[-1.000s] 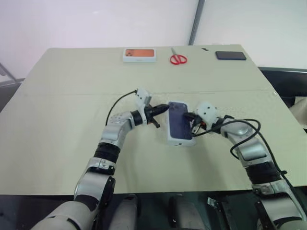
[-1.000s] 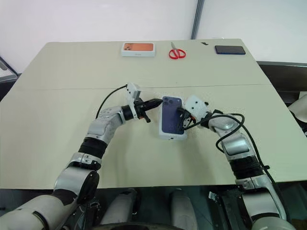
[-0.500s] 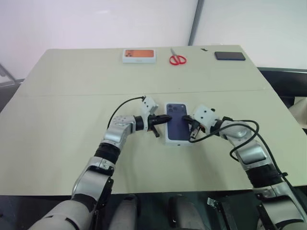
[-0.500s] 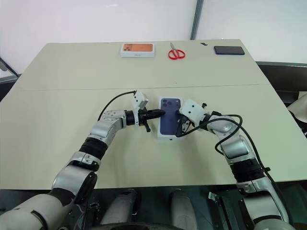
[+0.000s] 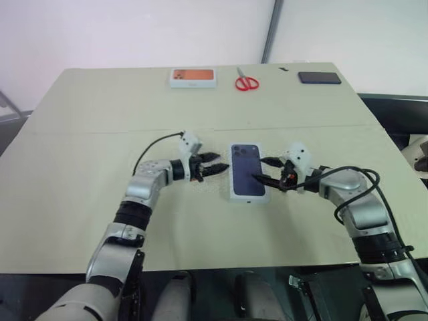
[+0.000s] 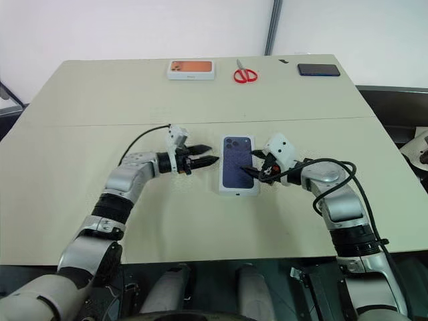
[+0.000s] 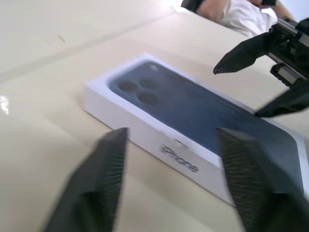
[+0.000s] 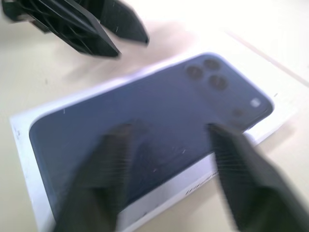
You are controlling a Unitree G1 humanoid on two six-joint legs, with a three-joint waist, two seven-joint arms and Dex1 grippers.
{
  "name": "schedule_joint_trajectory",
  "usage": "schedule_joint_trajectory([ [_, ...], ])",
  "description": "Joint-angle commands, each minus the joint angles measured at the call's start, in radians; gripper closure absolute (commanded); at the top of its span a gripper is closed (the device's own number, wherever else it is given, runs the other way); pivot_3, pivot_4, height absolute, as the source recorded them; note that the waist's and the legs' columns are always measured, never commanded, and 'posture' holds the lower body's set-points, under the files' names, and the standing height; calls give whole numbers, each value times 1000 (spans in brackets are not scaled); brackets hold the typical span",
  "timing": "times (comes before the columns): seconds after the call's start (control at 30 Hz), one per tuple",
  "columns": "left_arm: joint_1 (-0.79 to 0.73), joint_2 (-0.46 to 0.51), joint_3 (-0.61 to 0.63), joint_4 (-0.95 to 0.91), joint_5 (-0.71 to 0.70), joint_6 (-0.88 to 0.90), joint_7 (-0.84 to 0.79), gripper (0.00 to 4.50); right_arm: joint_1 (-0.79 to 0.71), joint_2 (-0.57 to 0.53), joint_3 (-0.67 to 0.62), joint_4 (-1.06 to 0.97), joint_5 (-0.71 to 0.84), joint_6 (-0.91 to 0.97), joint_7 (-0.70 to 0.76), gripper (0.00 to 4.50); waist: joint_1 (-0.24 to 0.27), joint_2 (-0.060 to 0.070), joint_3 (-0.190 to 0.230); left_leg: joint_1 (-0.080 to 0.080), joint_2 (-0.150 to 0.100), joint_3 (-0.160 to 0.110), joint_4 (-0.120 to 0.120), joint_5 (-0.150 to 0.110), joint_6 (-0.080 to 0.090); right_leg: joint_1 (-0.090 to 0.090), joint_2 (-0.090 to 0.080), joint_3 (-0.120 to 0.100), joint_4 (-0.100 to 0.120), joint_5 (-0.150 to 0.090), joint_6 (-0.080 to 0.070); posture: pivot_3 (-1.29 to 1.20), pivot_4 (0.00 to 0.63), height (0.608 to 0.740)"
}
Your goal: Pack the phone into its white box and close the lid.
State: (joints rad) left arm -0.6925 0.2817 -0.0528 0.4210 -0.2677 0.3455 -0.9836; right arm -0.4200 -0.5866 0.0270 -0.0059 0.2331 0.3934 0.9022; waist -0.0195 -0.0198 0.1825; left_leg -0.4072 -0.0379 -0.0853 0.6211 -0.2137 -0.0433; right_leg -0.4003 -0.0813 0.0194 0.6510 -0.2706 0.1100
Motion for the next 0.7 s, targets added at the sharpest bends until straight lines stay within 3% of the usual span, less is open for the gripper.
schedule_joint_trajectory([
  [0.03, 40, 77, 57, -88, -41, 25, -22, 64, -3, -16, -26, -34, 17, -59, 17, 4, 0, 0, 0, 0, 0, 0, 0, 0, 0, 0, 0, 0, 0, 0, 0, 0, 150, 740],
  [0.2, 181, 193, 151, -148, -67, 12, 0, 64, 85, -6, -62, -76, 55, -124, 18, 4, 3, 0, 0, 0, 0, 0, -1, 0, 0, 0, 0, 0, -1, 0, 0, 0, 150, 740],
  [0.7, 493, 352, 335, -351, -160, 7, 25, 64, 315, -150, -226, -180, 196, -149, 141, 4, 5, 1, 0, 0, 3, 0, -2, -1, 1, 0, -2, 1, -2, 0, 0, 0, 150, 740],
])
